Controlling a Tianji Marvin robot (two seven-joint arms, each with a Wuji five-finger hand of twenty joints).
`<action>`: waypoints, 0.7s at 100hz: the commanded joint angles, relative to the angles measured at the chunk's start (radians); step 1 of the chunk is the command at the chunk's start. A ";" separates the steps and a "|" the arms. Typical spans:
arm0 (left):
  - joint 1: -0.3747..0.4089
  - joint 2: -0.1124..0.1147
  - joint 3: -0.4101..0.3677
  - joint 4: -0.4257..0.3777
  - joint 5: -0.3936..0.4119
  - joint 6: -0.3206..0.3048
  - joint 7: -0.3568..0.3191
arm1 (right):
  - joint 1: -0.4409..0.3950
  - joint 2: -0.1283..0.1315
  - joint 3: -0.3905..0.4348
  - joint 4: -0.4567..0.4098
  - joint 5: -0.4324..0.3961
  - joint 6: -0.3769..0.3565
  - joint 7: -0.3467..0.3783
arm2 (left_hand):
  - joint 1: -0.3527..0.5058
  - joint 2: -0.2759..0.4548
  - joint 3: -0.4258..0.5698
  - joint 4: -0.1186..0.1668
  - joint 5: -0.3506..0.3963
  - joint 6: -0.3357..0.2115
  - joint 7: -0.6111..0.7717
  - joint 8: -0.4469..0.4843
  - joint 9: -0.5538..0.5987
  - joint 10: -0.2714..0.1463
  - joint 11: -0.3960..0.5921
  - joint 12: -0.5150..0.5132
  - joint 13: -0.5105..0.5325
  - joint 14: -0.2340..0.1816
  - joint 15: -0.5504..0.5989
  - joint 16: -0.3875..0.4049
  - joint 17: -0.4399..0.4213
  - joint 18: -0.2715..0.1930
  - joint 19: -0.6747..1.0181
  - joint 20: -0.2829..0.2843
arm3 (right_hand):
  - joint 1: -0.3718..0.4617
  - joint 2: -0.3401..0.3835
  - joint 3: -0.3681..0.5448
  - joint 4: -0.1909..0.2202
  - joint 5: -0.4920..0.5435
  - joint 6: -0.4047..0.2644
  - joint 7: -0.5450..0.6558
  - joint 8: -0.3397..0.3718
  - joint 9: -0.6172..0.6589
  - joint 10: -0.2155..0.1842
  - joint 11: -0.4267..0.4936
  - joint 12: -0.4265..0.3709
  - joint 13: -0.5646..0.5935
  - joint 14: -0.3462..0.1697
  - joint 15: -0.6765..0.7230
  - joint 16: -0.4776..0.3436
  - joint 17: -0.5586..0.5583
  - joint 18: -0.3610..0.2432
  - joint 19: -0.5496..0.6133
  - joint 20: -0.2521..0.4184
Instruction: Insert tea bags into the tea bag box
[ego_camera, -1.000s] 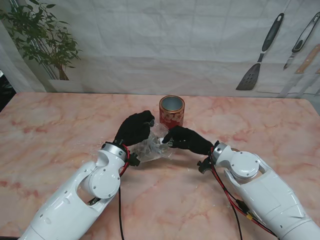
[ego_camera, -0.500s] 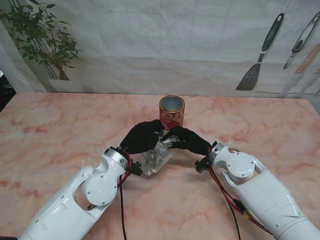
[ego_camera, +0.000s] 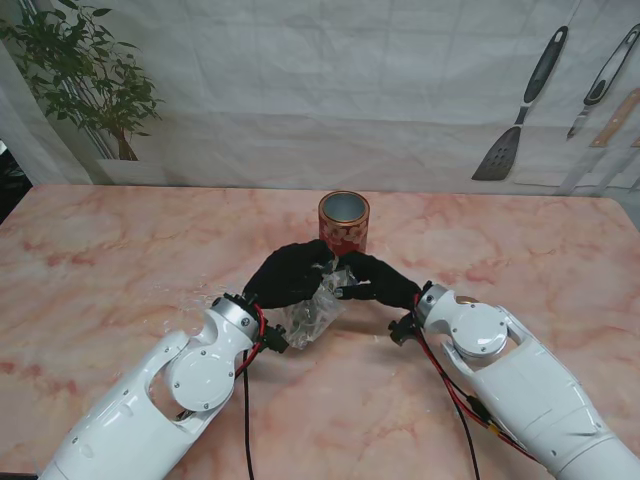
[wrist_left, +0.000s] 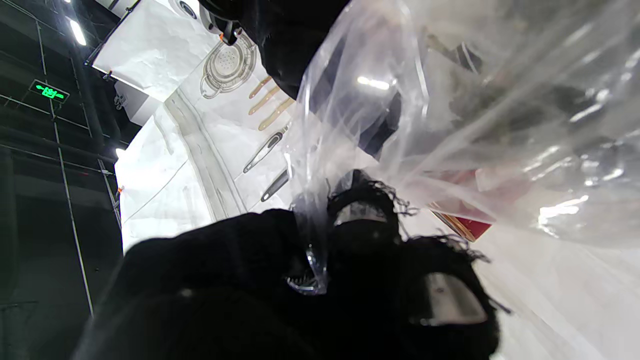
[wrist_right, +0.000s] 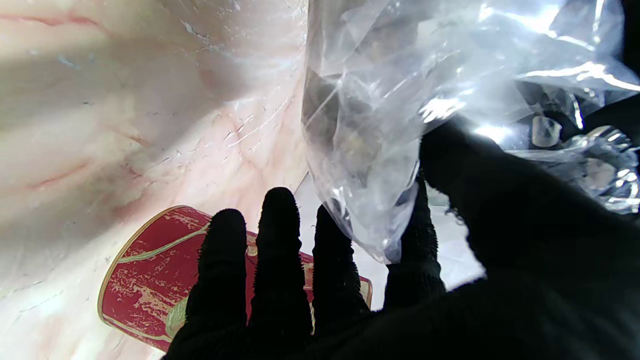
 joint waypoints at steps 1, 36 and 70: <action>-0.007 -0.004 0.008 0.000 -0.002 -0.010 -0.013 | -0.007 -0.008 -0.002 -0.016 0.001 0.016 0.010 | 0.123 0.013 0.141 -0.021 0.017 0.004 0.008 0.019 0.045 -0.017 0.033 0.014 0.063 0.035 0.155 0.004 -0.007 -0.418 0.250 0.014 | -0.049 -0.030 0.019 0.018 0.023 0.042 -0.003 0.010 0.005 0.006 0.029 0.015 0.009 0.003 0.032 0.016 -0.003 -0.008 0.035 -0.008; -0.023 -0.011 0.033 0.029 0.013 -0.027 0.017 | 0.003 0.002 -0.001 -0.025 0.039 0.045 0.080 | 0.132 0.015 0.130 -0.036 0.009 0.000 0.004 0.022 0.037 -0.021 0.025 0.012 0.061 0.053 0.122 0.001 -0.009 -0.406 0.243 0.010 | -0.171 -0.030 -0.036 0.020 0.188 0.133 0.005 0.019 0.061 0.074 0.014 0.012 0.023 0.066 0.047 0.019 -0.015 0.045 0.051 -0.011; -0.041 -0.015 0.054 0.058 0.058 -0.045 0.052 | 0.010 0.010 0.013 -0.047 0.071 0.098 0.139 | 0.140 0.015 0.124 -0.056 0.007 -0.005 0.003 0.025 0.032 -0.024 0.018 0.010 0.060 0.065 0.099 0.003 -0.011 -0.393 0.235 0.007 | -0.224 -0.015 -0.132 0.024 0.240 0.213 -0.010 0.032 0.107 0.101 0.002 0.019 0.053 0.104 0.056 0.026 -0.005 0.113 0.086 -0.018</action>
